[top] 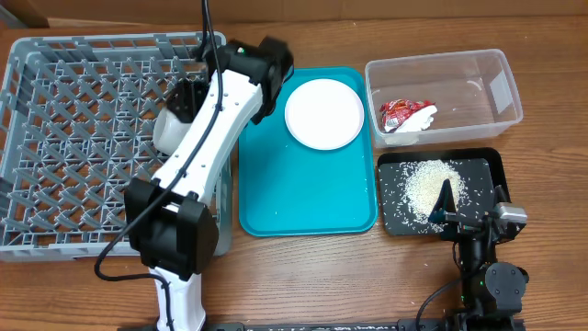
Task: Sort waste into correct bins and load items into the dishwasher
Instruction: 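Grasp the large white plate on the tray with the left gripper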
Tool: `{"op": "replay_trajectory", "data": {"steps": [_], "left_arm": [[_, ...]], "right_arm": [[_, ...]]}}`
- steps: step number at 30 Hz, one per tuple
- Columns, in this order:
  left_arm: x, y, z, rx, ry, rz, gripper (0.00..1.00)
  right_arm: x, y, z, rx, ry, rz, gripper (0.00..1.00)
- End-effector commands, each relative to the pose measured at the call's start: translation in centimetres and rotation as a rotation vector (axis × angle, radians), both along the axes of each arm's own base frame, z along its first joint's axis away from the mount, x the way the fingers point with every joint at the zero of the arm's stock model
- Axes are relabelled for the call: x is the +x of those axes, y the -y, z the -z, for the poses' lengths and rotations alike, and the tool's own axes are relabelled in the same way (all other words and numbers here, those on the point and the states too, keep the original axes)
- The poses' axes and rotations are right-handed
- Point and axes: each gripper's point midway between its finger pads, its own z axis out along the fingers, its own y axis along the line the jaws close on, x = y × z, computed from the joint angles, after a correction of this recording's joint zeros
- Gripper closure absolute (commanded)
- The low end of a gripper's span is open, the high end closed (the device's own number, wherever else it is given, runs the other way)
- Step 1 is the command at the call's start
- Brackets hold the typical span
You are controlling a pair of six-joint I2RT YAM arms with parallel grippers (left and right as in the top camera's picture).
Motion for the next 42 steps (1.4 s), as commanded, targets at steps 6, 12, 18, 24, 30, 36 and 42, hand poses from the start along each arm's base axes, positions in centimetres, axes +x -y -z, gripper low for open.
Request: {"op": "replay_trajectory", "data": {"steps": [6, 12, 18, 24, 30, 36, 42], "left_arm": [[3.0, 17.8, 5.8, -0.801, -0.108, 0.417, 0.38], [4.8, 18.7, 11.5, -0.849, -0.102, 0.312, 0.45], [4.0, 18.5, 18.0, -0.826, -0.219, 0.217, 0.46], [2.9, 17.5, 21.1, -0.846, -0.287, 0.107, 0.61], [2.2, 17.3, 20.0, -0.861, -0.317, 0.108, 0.96], [1.6, 13.6, 13.7, -0.683, -0.275, 0.108, 0.96], [0.8, 8.7, 1.9, -0.472, -0.07, 0.132, 0.96]], "right_arm": [[0.0, 0.2, 0.1, -0.003, 0.007, 0.012, 0.0], [0.0, 0.2, 0.1, -0.003, 0.007, 0.012, 0.0], [0.0, 0.2, 0.1, -0.003, 0.007, 0.012, 0.0], [0.0, 0.2, 0.1, -0.003, 0.007, 0.012, 0.0], [0.0, 0.2, 0.1, -0.003, 0.007, 0.012, 0.0], [0.0, 0.2, 0.1, -0.003, 0.007, 0.012, 0.0], [0.0, 0.2, 0.1, -0.003, 0.007, 0.012, 0.0]]}}
